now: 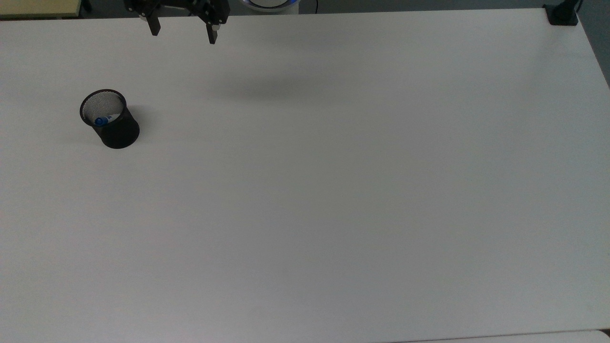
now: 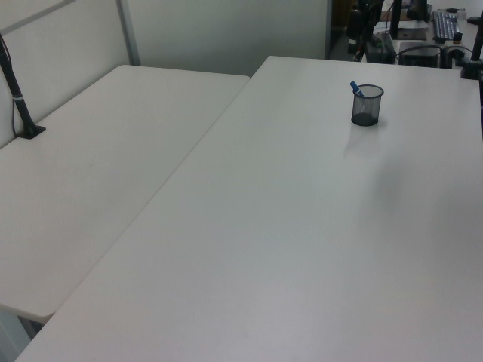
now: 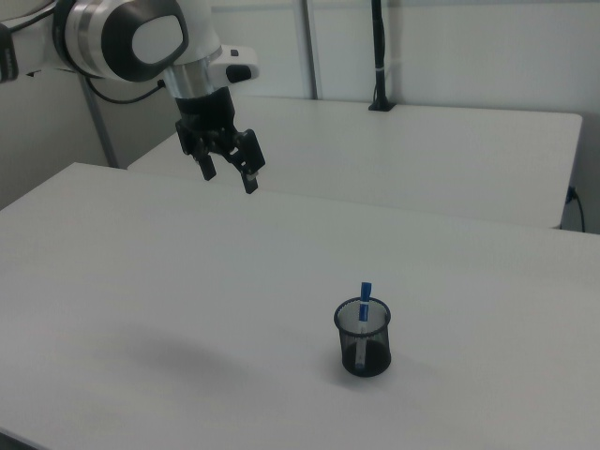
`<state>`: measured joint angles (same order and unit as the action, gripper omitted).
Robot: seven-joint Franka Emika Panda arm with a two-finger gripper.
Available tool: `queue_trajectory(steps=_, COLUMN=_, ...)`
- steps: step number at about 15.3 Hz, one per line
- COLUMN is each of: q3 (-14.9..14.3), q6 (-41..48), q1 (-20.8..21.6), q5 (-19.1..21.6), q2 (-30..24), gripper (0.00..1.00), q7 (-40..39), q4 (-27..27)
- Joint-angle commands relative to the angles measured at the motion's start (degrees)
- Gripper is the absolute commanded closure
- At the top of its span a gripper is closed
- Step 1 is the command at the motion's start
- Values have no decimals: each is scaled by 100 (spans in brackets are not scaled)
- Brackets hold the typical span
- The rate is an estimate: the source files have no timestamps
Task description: Remove the marker
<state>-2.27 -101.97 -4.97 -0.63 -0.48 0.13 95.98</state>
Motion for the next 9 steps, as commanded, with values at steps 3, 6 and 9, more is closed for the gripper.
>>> queue_trajectory(steps=3, q3=-125, q6=168, q1=-99, q5=-218, q2=-102, gripper=0, q7=-1110, q4=0)
queue_trajectory(steps=6, q3=-151, q6=117, q1=-459, q5=-227, q2=-32, gripper=0, q7=-1733, q4=9)
queue_trajectory(steps=9, q3=-178, q6=11, q1=-785, q5=-471, q2=100, gripper=0, q7=-2491, q4=96)
